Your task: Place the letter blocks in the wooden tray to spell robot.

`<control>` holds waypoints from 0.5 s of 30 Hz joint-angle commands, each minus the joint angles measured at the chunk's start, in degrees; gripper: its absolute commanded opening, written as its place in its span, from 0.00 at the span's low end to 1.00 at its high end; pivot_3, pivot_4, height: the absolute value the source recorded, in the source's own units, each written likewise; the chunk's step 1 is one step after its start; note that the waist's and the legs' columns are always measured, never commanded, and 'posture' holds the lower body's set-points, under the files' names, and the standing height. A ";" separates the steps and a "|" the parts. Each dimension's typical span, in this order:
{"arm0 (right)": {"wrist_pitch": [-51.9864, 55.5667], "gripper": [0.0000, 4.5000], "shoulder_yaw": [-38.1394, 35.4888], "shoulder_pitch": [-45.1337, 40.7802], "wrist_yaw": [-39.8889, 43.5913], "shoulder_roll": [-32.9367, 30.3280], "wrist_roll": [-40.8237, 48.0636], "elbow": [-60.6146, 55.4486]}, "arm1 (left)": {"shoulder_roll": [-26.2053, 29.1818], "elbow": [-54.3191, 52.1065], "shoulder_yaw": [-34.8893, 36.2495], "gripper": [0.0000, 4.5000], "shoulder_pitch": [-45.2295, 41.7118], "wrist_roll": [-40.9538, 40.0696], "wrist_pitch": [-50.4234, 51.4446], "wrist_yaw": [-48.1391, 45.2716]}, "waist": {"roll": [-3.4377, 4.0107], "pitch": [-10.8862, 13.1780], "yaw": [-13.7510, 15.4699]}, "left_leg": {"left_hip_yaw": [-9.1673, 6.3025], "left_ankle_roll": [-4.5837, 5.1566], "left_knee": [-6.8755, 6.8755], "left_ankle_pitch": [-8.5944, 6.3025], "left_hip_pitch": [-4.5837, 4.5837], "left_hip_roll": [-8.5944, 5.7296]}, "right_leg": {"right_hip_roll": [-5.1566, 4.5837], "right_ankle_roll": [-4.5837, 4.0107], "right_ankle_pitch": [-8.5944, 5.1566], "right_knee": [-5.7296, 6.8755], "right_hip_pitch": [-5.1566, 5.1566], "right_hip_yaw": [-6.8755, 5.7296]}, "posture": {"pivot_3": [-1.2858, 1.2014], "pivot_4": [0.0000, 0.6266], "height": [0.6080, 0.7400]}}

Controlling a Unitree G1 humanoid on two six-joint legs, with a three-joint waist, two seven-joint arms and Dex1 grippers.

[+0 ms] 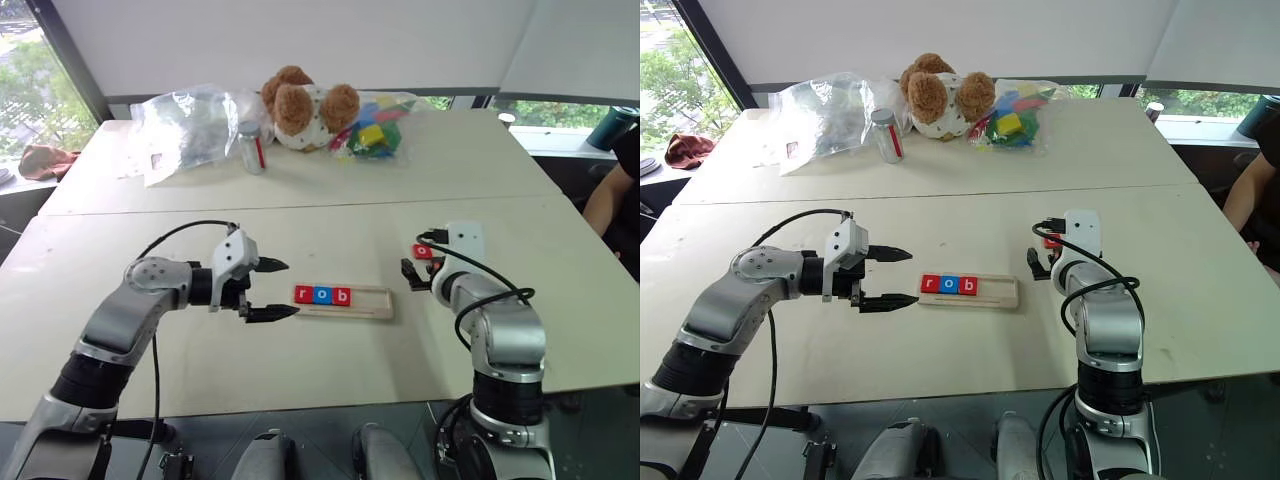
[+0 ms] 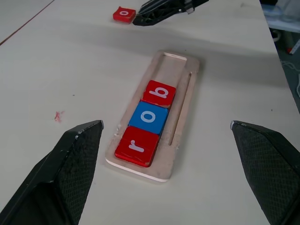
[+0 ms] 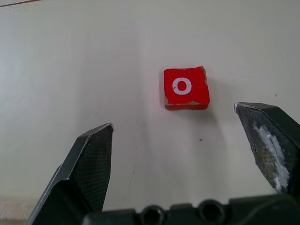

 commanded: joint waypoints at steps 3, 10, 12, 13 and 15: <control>-8.17 0.99 -0.65 -2.39 -4.00 0.08 0.43 7.70 | 0.29 -1.55 0.59 1.00 0.46 1.10 -1.55 0.72 | 0.00 0.00 -0.09 | 0.00 0.00 -0.02 0.00 0.01 0.00 | 0.01 0.00 0.00 0.00 0.00 -0.01 | 0.52 0.24 1.00; -16.47 0.80 -1.36 -4.31 -5.39 -1.61 2.00 17.55 | 1.19 -4.87 2.92 1.00 2.26 -1.06 1.03 1.96 | -0.01 0.00 -0.17 | 0.00 0.01 -0.02 0.00 0.16 0.02 | 0.00 0.00 0.00 0.00 0.14 0.03 | 0.52 0.24 1.00; -17.48 0.58 -1.19 -4.62 -5.48 -1.78 2.44 18.47 | 1.31 -4.89 3.33 1.00 2.34 -1.02 1.01 2.39 | 0.00 0.00 -0.01 | 0.00 0.01 -0.02 -0.01 0.19 0.02 | 0.00 0.00 0.00 0.01 0.17 0.02 | 0.52 0.24 1.00; -17.76 0.47 -0.98 -4.64 -5.43 -1.77 2.67 18.64 | 1.37 -4.92 3.41 1.00 2.38 -1.05 0.99 2.48 | 0.00 0.00 0.02 | -0.01 0.01 -0.02 -0.01 0.19 0.02 | -0.01 0.00 0.00 0.01 0.17 0.02 | 0.52 0.24 1.00; -18.07 0.26 -0.54 -4.44 -5.66 -1.54 2.91 18.66 | 1.37 -4.80 3.45 1.00 2.42 -1.01 0.87 2.50 | -0.01 0.00 0.03 | -0.01 0.02 -0.02 -0.01 0.19 0.02 | -0.01 0.00 0.00 0.00 0.18 0.01 | 0.52 0.24 1.00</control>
